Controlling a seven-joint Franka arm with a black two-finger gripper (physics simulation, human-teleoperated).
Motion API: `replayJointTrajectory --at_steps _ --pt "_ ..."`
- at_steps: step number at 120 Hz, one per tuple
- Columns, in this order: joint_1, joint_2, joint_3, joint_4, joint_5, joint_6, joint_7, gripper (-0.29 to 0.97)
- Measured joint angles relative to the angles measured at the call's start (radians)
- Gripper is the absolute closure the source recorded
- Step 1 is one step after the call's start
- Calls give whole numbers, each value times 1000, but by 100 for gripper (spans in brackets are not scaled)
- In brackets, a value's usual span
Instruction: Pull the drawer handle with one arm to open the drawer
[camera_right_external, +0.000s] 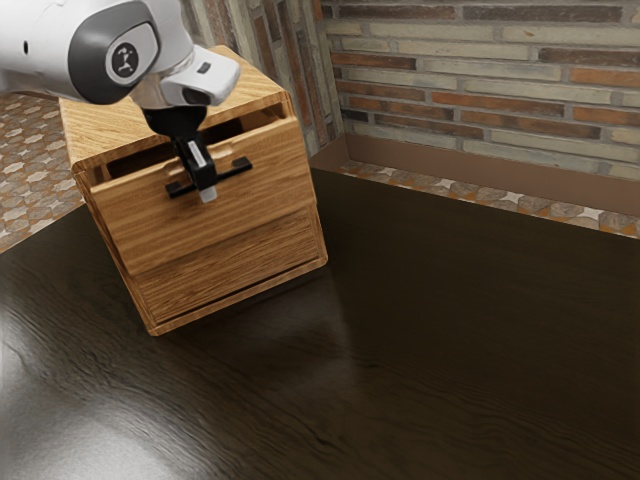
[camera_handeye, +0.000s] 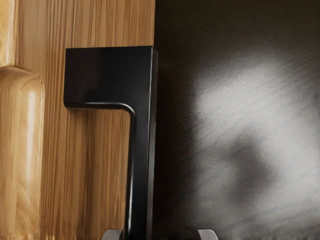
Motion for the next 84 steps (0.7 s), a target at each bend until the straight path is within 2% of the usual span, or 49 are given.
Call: replayJointTrajectory --at_steps 49,84 --pt "-39 -29 4 -45 2 3 -24 58" --pt "-84 -94 2 -121 5 8 -51 61"
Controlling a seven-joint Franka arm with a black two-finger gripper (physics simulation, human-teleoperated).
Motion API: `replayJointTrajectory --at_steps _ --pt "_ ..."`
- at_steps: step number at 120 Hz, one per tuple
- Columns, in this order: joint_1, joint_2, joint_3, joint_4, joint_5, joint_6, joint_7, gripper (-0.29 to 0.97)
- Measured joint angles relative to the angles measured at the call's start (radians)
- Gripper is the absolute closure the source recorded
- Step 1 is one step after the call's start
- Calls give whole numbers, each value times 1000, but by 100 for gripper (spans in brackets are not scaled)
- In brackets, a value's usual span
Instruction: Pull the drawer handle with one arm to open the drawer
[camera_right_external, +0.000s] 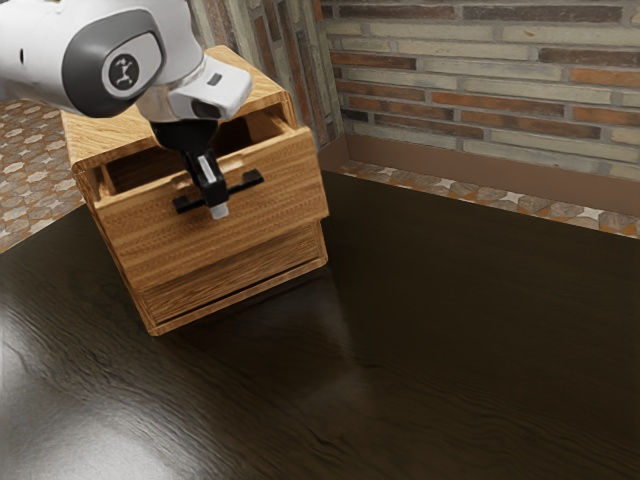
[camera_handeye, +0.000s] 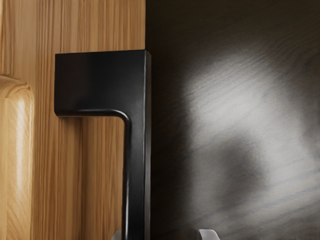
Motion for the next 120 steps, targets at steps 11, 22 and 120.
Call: replayJointTrajectory --at_steps 11,22,120 --pt "-6 -12 -6 -15 1 2 -10 61" --pt "-24 -20 4 -27 3 4 -22 63" --pt "-36 -137 -99 -160 -8 -2 -135 53"
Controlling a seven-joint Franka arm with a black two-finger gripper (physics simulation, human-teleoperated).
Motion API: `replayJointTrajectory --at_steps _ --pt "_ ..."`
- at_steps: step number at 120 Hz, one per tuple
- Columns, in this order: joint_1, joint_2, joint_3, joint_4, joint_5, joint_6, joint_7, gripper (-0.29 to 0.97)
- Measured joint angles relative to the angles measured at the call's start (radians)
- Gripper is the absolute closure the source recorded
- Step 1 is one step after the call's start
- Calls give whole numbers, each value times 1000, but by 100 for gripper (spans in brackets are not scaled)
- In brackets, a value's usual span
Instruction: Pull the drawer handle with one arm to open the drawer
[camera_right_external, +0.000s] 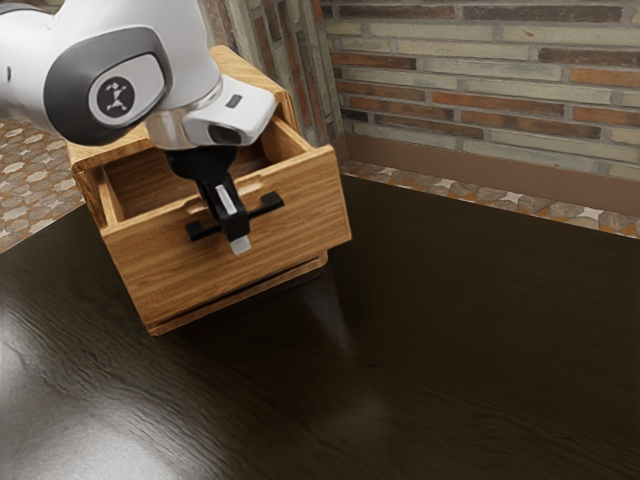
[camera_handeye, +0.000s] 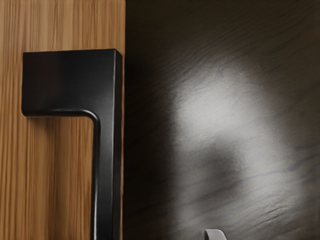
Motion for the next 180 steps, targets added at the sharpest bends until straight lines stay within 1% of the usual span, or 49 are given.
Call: replayJointTrajectory --at_steps 17,36,113,123,136,139,142,153,164,172,180 --pt "-10 -20 -12 -18 -3 -3 -16 53" --pt "-20 -36 -18 -32 -9 -5 -31 58" --pt "-18 -93 -80 -87 -24 0 -92 66" --pt "-20 -105 -89 -94 -33 -2 -98 70" --pt "-10 -118 -111 -97 -32 -3 -107 73" --pt "0 -120 -124 -88 -31 -8 -108 78" --pt "10 -121 -135 -73 -29 -16 -109 87" --pt "39 -125 -180 41 -19 -66 -111 66" --pt "43 -126 -196 157 -14 -134 -110 45" --pt "44 -128 -192 189 -9 -189 -109 33" --pt "46 -139 -191 198 8 -250 -108 24"
